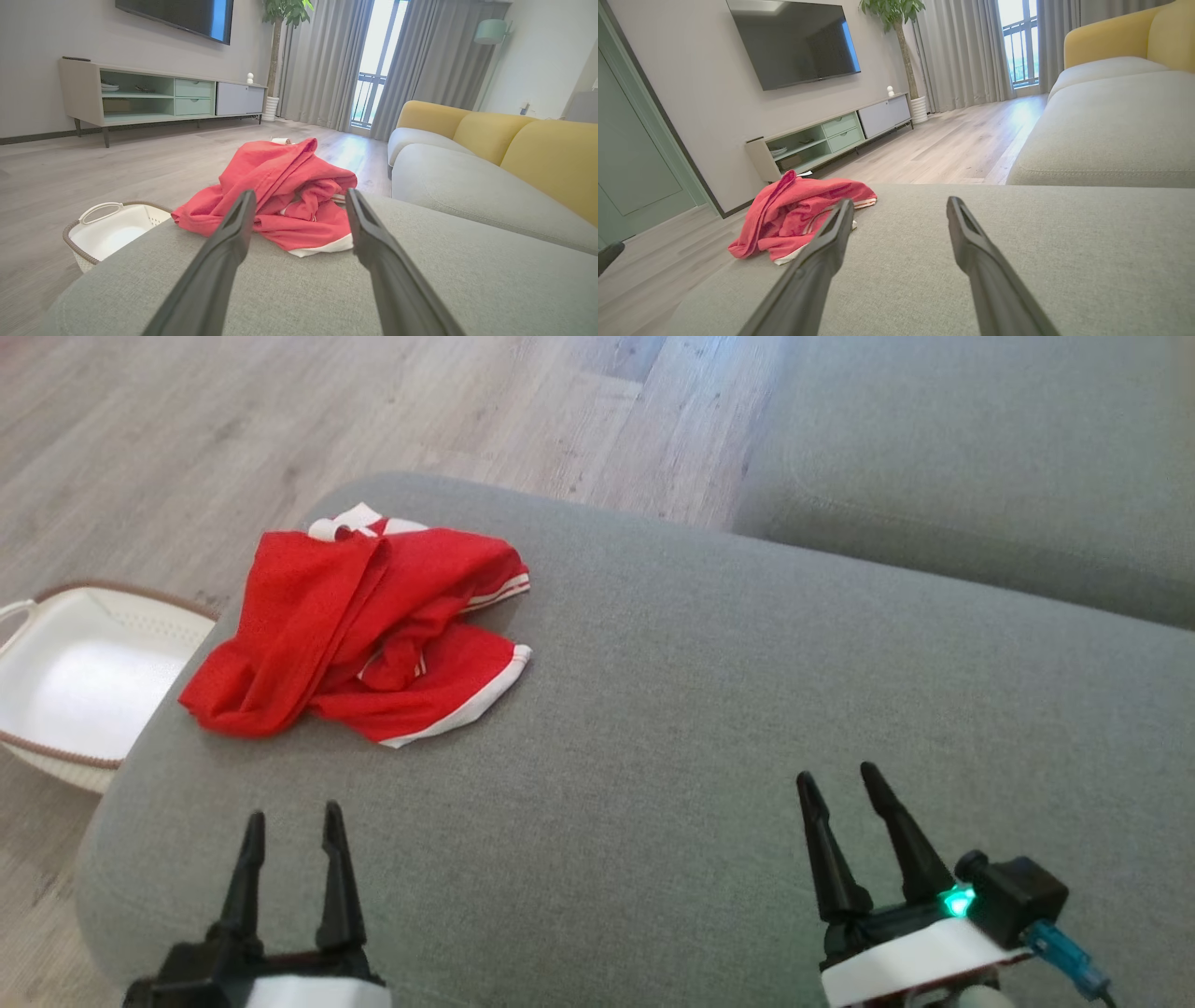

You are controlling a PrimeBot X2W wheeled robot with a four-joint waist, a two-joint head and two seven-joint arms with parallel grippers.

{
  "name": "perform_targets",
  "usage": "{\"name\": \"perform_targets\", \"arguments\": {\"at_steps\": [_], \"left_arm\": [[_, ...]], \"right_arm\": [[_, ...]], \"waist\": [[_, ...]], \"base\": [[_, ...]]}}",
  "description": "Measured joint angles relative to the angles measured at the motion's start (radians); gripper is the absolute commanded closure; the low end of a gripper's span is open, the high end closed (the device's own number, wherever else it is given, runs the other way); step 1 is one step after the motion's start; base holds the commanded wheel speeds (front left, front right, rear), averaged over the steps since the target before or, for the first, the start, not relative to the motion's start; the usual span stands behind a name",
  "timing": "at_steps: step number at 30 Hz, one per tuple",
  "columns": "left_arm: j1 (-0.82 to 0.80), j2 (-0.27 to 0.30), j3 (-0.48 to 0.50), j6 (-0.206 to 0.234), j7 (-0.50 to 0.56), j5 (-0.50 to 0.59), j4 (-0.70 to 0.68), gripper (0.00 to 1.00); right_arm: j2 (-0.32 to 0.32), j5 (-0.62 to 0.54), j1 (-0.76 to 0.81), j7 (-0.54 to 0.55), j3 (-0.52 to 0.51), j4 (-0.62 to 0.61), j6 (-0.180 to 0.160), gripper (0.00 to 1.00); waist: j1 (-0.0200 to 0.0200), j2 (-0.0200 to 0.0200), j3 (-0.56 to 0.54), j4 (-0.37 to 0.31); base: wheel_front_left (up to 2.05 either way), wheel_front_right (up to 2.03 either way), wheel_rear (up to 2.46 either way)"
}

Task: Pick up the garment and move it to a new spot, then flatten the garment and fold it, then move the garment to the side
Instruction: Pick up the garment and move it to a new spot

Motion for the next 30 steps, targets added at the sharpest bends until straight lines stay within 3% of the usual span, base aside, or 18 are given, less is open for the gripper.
{"name": "perform_targets", "arguments": {"at_steps": [7,14,22,30], "left_arm": [[-0.178,0.015,0.091,-0.049,-0.002,0.025,0.042,0.0],[-0.423,0.138,0.095,-0.097,0.037,0.029,0.247,0.0],[-0.814,0.291,-0.019,-0.127,0.184,0.041,0.533,0.0],[-1.004,0.363,-0.213,-0.131,0.302,-0.092,0.742,0.0]], "right_arm": [[0.0,-0.062,-0.023,0.0,-0.045,-0.026,0.0,0.0],[-0.001,-0.119,-0.102,0.0,-0.09,-0.058,0.0,0.0],[-0.003,-0.167,-0.183,0.0,-0.138,-0.093,0.0,0.0],[-0.004,-0.186,-0.226,0.0,-0.149,-0.114,0.0,0.0]], "waist": [[0.0001,0.0,0.091,-0.013],[0.0003,0.0,0.2,-0.038],[0.0005,-0.0001,0.361,-0.09],[0.0004,-0.0001,0.475,-0.165]], "base": [[0.0,0.0,0.0],[0.0,0.0,0.0],[0.0,0.0,0.0],[0.0,0.0,0.0]]}}
